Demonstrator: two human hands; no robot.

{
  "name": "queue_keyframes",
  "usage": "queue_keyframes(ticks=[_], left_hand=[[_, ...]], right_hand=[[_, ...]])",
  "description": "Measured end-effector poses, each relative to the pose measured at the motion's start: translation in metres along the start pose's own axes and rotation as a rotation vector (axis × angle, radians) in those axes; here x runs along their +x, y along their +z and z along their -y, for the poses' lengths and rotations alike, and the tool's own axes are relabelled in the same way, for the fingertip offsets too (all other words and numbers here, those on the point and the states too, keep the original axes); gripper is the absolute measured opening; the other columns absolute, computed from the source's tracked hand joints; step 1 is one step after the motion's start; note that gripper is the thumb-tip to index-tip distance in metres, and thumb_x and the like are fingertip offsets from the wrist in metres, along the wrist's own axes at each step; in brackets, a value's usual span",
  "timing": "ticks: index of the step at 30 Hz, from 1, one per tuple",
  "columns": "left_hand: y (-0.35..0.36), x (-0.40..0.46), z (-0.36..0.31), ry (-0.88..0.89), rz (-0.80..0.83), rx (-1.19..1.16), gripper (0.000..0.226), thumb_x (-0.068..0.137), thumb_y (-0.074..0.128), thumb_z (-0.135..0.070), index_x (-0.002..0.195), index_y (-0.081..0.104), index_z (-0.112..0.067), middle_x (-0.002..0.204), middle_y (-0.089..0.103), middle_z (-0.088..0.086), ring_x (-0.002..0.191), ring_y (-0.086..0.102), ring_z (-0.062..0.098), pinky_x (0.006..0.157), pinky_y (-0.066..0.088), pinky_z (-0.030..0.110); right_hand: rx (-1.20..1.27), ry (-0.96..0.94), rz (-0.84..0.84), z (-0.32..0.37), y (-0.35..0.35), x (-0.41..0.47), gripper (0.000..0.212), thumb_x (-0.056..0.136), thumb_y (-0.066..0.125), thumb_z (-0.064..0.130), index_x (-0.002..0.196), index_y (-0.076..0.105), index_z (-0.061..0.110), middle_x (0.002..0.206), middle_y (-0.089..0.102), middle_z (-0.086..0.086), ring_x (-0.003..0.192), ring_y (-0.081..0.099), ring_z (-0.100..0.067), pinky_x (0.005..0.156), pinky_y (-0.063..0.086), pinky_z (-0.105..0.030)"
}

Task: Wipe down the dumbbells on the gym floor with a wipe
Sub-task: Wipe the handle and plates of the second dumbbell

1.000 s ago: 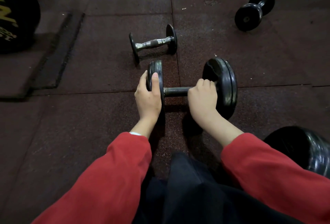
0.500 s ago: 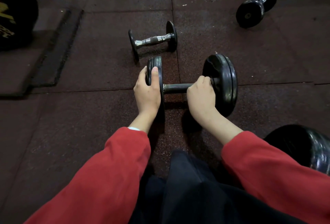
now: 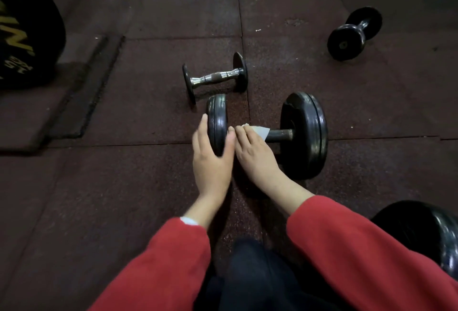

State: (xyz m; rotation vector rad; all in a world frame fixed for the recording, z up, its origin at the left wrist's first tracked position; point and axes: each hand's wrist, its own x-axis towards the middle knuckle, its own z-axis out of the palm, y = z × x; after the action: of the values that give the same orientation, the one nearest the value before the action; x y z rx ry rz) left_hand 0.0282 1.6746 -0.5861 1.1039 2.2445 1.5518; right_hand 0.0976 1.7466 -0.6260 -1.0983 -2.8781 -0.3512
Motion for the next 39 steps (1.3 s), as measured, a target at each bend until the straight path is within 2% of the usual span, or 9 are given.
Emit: queue_keyframes(ticks=[3, 5, 7, 13, 20, 25, 30, 35, 39], left_hand=[[-0.003, -0.023, 0.009, -0.054, 0.142, 0.097, 0.084, 0.084, 0.066, -0.028, 0.144, 0.008, -0.031, 0.149, 0.032, 0.008, 0.129, 0.041, 0.024, 0.096, 0.035, 0.021], [-0.007, -0.024, 0.011, -0.033, 0.186, 0.19, 0.084, 0.085, 0.064, -0.024, 0.137, 0.001, -0.041, 0.151, 0.029, 0.007, 0.126, 0.046, 0.032, 0.093, 0.042, 0.036], [-0.009, -0.023, 0.01, -0.017, 0.206, 0.256, 0.083, 0.084, 0.063, -0.022, 0.134, 0.0, -0.045, 0.15, 0.033, 0.007, 0.118, 0.052, 0.037, 0.088, 0.045, 0.04], [-0.011, -0.026, 0.01, -0.033, 0.227, 0.318, 0.084, 0.084, 0.059, -0.017, 0.133, -0.004, -0.046, 0.13, 0.053, 0.014, 0.1, 0.059, 0.041, 0.08, 0.046, 0.042], [-0.016, -0.028, 0.005, -0.024, 0.268, 0.32, 0.082, 0.086, 0.058, -0.016, 0.133, -0.005, -0.042, 0.131, 0.05, 0.018, 0.1, 0.057, 0.045, 0.081, 0.045, 0.045], [-0.018, -0.032, 0.006, -0.023, 0.281, 0.356, 0.098, 0.086, 0.058, -0.018, 0.135, -0.023, -0.041, 0.133, 0.049, 0.018, 0.099, 0.058, 0.046, 0.081, 0.046, 0.045], [-0.022, -0.033, 0.001, -0.045, 0.312, 0.381, 0.089, 0.086, 0.058, -0.019, 0.132, -0.014, -0.044, 0.131, 0.05, 0.017, 0.097, 0.059, 0.044, 0.083, 0.045, 0.045], [-0.033, -0.037, 0.001, -0.06, 0.355, 0.391, 0.098, 0.085, 0.057, -0.02, 0.127, -0.029, -0.043, 0.122, 0.054, 0.019, 0.096, 0.06, 0.041, 0.086, 0.044, 0.044], [-0.041, -0.042, -0.003, -0.077, 0.36, 0.409, 0.1, 0.085, 0.056, -0.02, 0.137, -0.027, -0.034, 0.12, 0.055, 0.02, 0.101, 0.058, 0.042, 0.087, 0.044, 0.043]], right_hand=[[-0.037, 0.038, -0.087, -0.006, -0.002, 0.006, 0.035, 0.079, 0.044, 0.019, 0.105, 0.065, 0.011, 0.091, 0.065, -0.004, 0.08, 0.063, -0.022, 0.079, 0.054, -0.033], [-0.045, 0.101, -0.131, -0.015, -0.001, 0.007, 0.03, 0.079, 0.039, 0.017, 0.093, 0.066, 0.015, 0.085, 0.064, -0.002, 0.072, 0.061, -0.02, 0.073, 0.053, -0.033], [-0.032, 0.15, -0.154, -0.021, 0.002, 0.008, 0.028, 0.078, 0.037, 0.014, 0.082, 0.064, 0.016, 0.077, 0.063, -0.003, 0.064, 0.06, -0.02, 0.06, 0.05, -0.03], [0.054, 0.194, -0.154, -0.022, -0.001, 0.017, 0.026, 0.074, 0.036, 0.011, 0.064, 0.059, 0.019, 0.057, 0.055, -0.001, 0.049, 0.056, -0.019, 0.045, 0.044, -0.025], [0.08, 0.185, -0.19, -0.024, 0.001, 0.015, 0.032, 0.072, 0.031, 0.009, 0.067, 0.061, 0.018, 0.055, 0.055, -0.001, 0.046, 0.056, -0.018, 0.044, 0.044, -0.024], [0.052, 0.166, -0.217, -0.024, 0.002, 0.011, 0.031, 0.073, 0.031, 0.009, 0.065, 0.06, 0.019, 0.054, 0.054, 0.0, 0.045, 0.055, -0.017, 0.044, 0.043, -0.024], [0.062, 0.14, -0.2, -0.022, -0.002, 0.006, 0.034, 0.071, 0.03, 0.009, 0.067, 0.062, 0.018, 0.054, 0.054, 0.0, 0.044, 0.055, -0.017, 0.044, 0.043, -0.023], [0.089, 0.099, -0.161, -0.016, -0.009, -0.004, 0.034, 0.067, 0.027, 0.008, 0.062, 0.06, 0.017, 0.05, 0.052, -0.001, 0.04, 0.054, -0.018, 0.04, 0.042, -0.021], [0.086, 0.102, -0.14, -0.01, -0.016, -0.014, 0.029, 0.067, 0.031, 0.008, 0.061, 0.059, 0.016, 0.049, 0.052, -0.002, 0.038, 0.054, -0.018, 0.038, 0.041, -0.022]])
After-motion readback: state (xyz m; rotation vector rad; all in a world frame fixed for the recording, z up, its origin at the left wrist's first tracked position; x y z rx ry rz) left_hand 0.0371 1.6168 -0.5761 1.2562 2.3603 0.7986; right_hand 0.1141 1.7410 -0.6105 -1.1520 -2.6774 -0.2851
